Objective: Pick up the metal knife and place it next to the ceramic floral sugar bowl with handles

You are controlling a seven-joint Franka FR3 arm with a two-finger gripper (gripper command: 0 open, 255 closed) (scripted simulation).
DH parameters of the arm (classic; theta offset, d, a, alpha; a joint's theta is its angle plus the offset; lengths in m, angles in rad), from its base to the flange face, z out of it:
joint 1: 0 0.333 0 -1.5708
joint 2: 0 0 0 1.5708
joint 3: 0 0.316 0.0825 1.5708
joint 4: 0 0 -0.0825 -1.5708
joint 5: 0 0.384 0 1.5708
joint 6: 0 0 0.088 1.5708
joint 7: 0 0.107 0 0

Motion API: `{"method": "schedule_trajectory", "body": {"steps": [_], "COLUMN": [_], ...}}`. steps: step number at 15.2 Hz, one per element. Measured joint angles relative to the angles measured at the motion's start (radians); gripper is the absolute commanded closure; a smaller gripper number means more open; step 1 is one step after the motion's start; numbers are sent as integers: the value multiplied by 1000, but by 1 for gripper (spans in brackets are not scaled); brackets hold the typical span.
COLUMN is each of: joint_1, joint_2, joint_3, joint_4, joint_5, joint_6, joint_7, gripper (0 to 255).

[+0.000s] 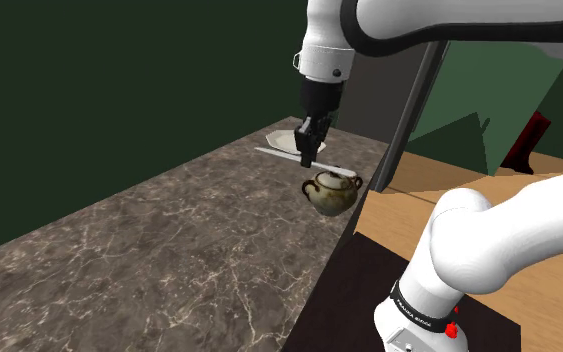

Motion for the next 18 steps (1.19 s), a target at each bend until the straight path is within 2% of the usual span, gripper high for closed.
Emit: {"method": "schedule_trajectory", "body": {"steps": [5,18], "joint_1": [1,8], "joint_2": [-40,-37], "joint_3": [-10,5], "joint_4": [-79,-249], "joint_5": [-2,11], "joint_6": [38,211], "joint_7": [-13,-11], "gripper": [255,255]}}
